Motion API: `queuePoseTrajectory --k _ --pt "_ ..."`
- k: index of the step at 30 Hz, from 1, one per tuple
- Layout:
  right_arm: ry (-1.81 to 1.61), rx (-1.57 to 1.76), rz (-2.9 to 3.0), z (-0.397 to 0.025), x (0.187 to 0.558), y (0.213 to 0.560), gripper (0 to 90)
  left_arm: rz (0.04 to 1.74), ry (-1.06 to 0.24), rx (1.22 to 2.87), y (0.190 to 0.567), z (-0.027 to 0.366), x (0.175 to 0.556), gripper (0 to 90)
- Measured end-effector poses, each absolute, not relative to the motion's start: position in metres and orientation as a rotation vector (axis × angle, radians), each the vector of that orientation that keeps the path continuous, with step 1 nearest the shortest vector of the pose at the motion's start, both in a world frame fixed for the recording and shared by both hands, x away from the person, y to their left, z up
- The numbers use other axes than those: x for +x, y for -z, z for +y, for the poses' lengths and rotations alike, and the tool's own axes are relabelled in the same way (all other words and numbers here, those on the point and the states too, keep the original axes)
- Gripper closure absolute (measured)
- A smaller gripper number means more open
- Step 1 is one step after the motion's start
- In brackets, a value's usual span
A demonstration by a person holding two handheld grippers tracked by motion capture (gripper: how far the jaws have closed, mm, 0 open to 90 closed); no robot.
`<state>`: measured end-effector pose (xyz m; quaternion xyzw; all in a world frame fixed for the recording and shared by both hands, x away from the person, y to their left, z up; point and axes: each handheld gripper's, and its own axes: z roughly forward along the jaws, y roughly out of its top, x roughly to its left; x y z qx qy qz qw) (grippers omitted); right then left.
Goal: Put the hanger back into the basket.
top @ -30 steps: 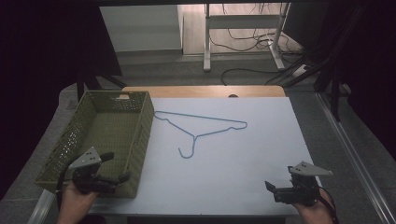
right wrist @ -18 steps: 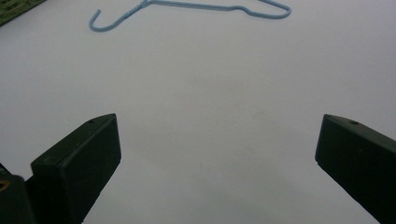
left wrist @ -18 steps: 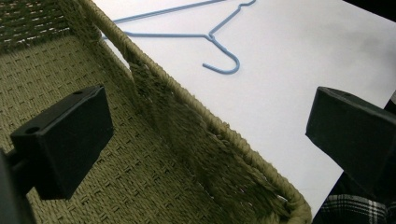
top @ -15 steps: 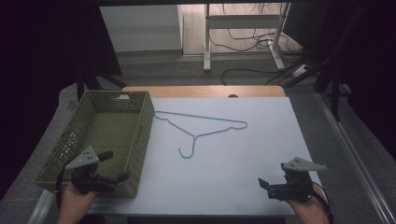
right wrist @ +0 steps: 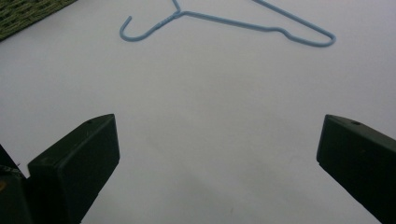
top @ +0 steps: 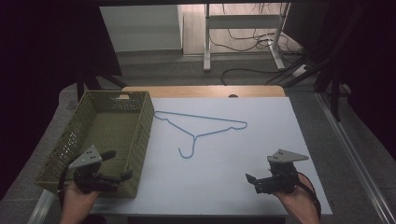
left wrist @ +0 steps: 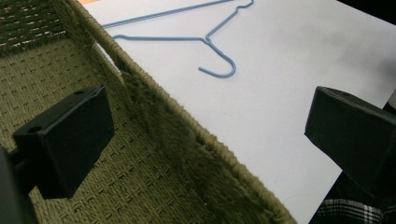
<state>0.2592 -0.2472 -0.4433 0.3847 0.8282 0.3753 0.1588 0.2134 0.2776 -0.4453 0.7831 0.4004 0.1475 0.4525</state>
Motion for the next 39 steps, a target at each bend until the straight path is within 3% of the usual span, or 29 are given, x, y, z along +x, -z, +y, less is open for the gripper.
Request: queuePoseTrajectory --k 39 --pt "-1.029 0.873 2.582 -0.14 0.326 0.455 0.0 0.817 -0.291 1.95 0.426 0.216 0.236 0.8"
